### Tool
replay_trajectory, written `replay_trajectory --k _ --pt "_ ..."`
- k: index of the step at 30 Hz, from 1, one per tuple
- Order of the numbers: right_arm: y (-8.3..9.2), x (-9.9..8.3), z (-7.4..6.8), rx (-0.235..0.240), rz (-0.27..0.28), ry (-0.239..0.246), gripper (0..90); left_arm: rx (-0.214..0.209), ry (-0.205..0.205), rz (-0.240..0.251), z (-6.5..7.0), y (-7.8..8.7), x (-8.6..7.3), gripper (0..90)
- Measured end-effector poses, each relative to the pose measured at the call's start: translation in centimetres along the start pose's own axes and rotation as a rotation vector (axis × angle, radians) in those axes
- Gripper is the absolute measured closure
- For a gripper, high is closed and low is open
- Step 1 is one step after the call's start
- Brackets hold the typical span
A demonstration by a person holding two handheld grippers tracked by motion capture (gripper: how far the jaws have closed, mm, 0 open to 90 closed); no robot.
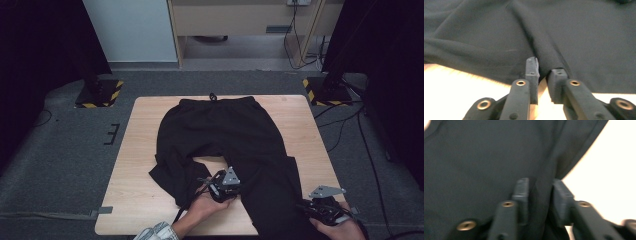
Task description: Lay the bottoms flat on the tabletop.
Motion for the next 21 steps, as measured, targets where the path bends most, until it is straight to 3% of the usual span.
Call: replay_trajectory --k 4,7,9,14,18,21 --pt "-0.4 2.9 1.7 -0.015 0.087 -0.03 45.0 0.033 0.02 0.024 -0.7 0.1 0.1 66.1" --pt "-1.6 4.5 3.5 -0.018 0.115 -0.08 40.1 0.048 0.029 0.027 -1.1 0.0 0.0 63.7" --pt "-2.5 5.1 4.4 -0.021 0.114 -0.112 44.4 0.055 0.034 0.03 -1.3 0.0 -0.1 65.8" --pt "-4.3 5.5 4.7 -0.018 0.111 -0.105 60.9 0.044 0.06 0.027 -1.6 -0.3 -0.1 78.0" --pt "-4.3 5.5 4.2 0.0 0.094 -0.078 81.6 0.018 0.065 0.018 -1.3 -0.4 -0.2 88.5" --pt "-3.9 4.9 3.8 0.02 0.064 -0.072 86.9 -0.001 0.052 0.006 -0.6 -0.2 -0.3 88.9"
Point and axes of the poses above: each handheld gripper's, and its own axes: y roughly backward along the jaws, x roughly out of its top, z roughly to its right, the point moved 10 cm from there along -y, roughly forward along the jaws, and after that the axes turned 3 degrees about -z, right-handed, at the moved point
